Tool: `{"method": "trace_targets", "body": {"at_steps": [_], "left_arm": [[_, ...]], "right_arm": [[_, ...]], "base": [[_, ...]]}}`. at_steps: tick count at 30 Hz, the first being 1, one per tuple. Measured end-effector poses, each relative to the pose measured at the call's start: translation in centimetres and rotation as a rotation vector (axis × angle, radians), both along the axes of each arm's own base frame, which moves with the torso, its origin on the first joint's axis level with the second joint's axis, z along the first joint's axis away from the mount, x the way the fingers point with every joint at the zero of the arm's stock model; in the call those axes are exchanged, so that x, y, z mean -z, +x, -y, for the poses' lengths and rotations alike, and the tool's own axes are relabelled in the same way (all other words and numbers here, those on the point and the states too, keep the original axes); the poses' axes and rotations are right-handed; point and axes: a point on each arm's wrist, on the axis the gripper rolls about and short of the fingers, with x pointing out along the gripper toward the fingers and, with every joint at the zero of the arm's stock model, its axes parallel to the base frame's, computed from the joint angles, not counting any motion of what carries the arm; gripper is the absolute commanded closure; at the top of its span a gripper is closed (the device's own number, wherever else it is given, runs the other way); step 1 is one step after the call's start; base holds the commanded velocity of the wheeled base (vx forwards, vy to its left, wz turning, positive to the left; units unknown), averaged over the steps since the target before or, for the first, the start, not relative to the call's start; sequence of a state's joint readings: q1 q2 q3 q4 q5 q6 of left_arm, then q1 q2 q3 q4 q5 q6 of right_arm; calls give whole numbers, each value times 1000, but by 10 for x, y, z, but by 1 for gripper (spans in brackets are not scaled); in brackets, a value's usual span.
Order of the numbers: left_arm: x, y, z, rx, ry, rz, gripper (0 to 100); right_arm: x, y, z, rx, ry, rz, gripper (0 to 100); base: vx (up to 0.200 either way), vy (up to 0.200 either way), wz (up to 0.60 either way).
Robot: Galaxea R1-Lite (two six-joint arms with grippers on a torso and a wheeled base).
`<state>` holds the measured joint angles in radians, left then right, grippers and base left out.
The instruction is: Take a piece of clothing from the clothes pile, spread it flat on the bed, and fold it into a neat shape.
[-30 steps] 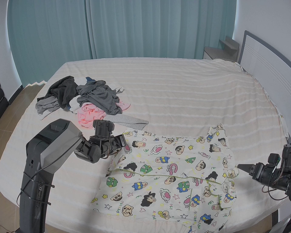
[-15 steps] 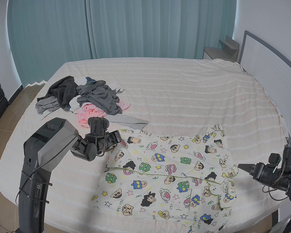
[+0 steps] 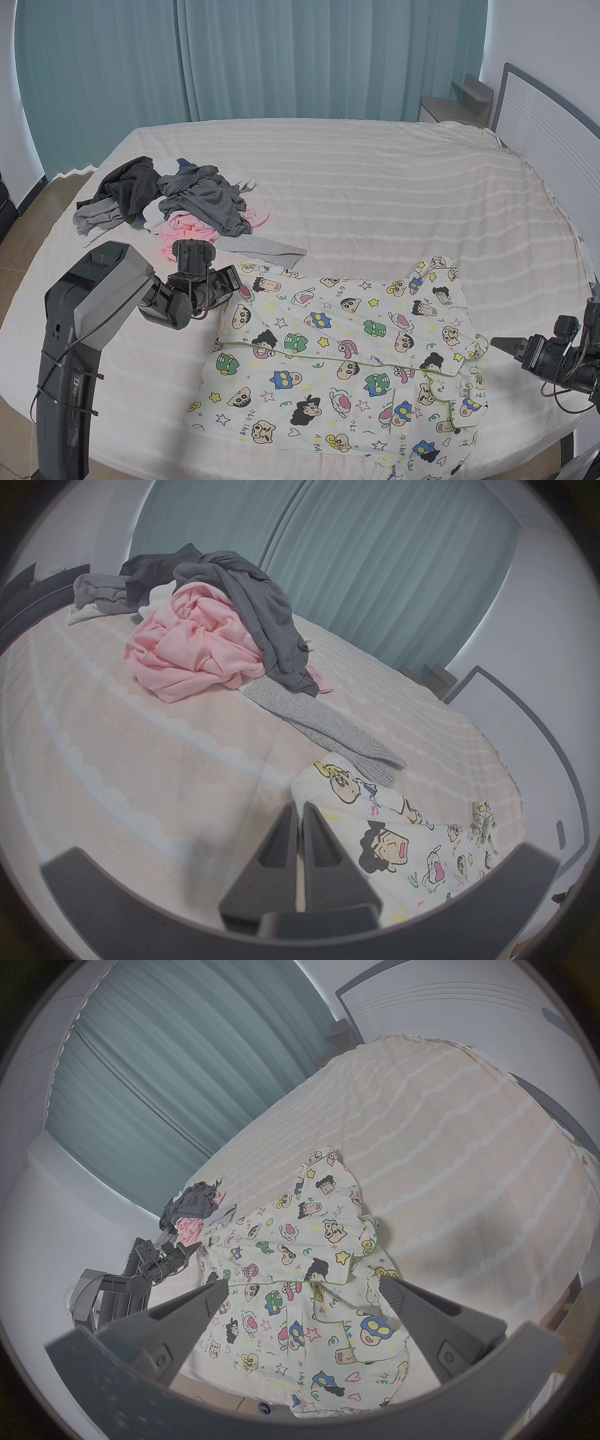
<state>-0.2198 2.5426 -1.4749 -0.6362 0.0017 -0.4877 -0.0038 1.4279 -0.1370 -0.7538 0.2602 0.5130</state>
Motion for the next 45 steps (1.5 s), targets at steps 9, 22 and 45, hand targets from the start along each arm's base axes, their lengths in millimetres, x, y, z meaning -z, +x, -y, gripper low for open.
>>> {"method": "trace_targets", "body": {"at_steps": [9, 22, 45], "left_arm": [[-5, 3, -2, -34, -26, 34, 100], [-5, 3, -12, -65, -35, 34, 100], [-12, 8, -27, -158, -60, 89, 100]], "right_arm": [[1, 8, 0, 0, -3, -7, 0], [2, 12, 0, -2, -3, -19, 0], [4, 10, 0, -2, -3, -25, 0]], "base": [[0, 0, 0], [0, 0, 0], [0, 0, 0]]}}
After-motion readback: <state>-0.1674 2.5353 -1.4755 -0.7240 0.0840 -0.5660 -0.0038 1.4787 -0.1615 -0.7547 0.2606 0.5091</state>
